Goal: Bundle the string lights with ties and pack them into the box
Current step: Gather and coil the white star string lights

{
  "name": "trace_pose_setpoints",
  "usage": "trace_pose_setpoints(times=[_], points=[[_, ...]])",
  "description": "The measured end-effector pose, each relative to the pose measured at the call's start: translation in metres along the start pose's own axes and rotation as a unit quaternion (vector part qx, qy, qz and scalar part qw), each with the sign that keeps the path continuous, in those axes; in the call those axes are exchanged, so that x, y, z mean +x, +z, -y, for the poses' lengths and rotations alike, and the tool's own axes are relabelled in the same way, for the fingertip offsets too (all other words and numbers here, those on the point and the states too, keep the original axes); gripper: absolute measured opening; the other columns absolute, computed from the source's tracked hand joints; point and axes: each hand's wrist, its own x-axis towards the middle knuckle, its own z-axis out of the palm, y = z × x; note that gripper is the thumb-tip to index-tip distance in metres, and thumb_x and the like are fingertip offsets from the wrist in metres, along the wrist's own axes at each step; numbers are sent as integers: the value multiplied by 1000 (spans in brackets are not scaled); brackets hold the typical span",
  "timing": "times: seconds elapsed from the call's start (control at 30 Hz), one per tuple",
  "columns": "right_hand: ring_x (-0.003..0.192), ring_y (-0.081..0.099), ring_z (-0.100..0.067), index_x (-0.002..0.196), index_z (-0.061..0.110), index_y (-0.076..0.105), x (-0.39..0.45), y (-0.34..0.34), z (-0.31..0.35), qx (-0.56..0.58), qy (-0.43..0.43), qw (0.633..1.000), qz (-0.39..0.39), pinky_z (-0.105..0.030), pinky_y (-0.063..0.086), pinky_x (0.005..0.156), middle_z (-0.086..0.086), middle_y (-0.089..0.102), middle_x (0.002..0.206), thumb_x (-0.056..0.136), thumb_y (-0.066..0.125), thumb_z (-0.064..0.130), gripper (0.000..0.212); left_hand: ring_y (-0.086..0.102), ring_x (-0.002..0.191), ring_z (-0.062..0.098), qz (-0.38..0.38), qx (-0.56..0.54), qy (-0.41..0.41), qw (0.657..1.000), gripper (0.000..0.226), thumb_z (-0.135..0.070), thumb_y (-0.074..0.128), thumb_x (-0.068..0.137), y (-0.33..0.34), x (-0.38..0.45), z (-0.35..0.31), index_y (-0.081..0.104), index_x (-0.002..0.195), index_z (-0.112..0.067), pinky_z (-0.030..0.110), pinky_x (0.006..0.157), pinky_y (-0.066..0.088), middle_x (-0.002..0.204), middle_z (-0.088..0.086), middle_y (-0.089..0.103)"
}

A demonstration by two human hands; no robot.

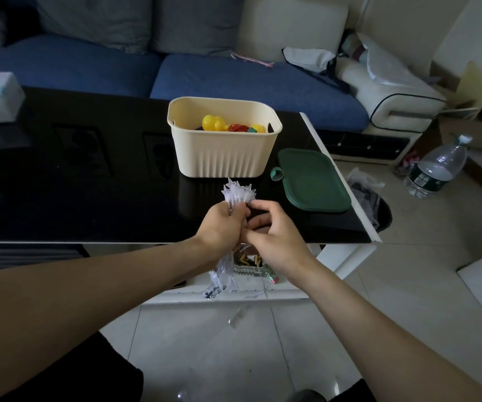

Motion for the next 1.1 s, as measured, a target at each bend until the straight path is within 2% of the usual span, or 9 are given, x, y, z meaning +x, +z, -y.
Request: trace_pose_setpoints(times=[0.13,0.3,0.4,0.47,0.57,0.67,0.83,1.0,1.1], points=[[63,64,-10,113,15,62,4,-14,-2,-22,0,999,30,-35,57,71,-2,65,86,81,83,18,38,44,40,8,11,-20,33,999,31,-22,40,106,3,-2,-5,53,80,-10,24,45,39,48,-6,48],[64,59,-3,79,21,71,8,-30,-22,-242,-3,956,168,-26,49,66,10,67,71,82,81,26,12,33,39,6,28,-35,74,996,30,-24,35,107,6,-6,-10,48,81,-13,24,44,29,45,-11,40],[65,57,-15,80,17,67,8,-33,-31,-330,101,909,235,-26,49,62,1,63,75,95,62,29,20,31,42,7,0,-72,85,994,31,-25,32,107,3,-5,-23,45,82,-14,23,42,25,48,-11,36],[64,52,-21,83,12,65,7,-31,-31,-261,171,922,228,-27,47,57,-6,56,74,99,52,27,26,29,44,9,-15,-82,85,993,30,-25,31,108,-2,-5,-29,44,83,-13,27,44,24,51,-7,35],[66,55,-18,86,12,68,7,-32,-36,-224,142,946,185,-27,49,61,-2,58,69,99,51,53,46,27,45,11,-30,-102,76,991,30,-25,31,108,-5,-4,-32,44,83,-13,29,46,22,55,-2,33],[76,68,-11,94,14,69,2,-38,-39,-210,129,939,242,-28,53,76,2,71,76,87,52,73,63,28,44,11,-62,-133,80,986,30,-24,32,108,-5,-1,-35,44,82,-13,28,45,22,56,-1,33],[79,71,-16,100,14,68,0,-68,-42,-239,181,895,331,-31,58,80,1,74,75,94,68,37,24,31,43,9,-109,-141,95,979,29,-22,32,107,-12,4,-35,42,82,-13,25,42,26,54,-3,35],[75,72,-19,127,19,58,-2,-68,-46,-220,242,877,353,-33,58,73,-6,75,84,85,80,30,48,31,46,11,-88,-135,86,983,26,-23,33,107,-11,0,-37,44,87,-11,28,44,26,58,0,36],[79,71,-17,114,16,65,-10,-40,-57,-248,221,862,384,-31,59,72,-7,75,91,96,67,32,23,30,46,12,-79,-139,89,983,24,-23,33,107,-10,-3,-39,43,90,-10,29,44,25,58,0,35]])
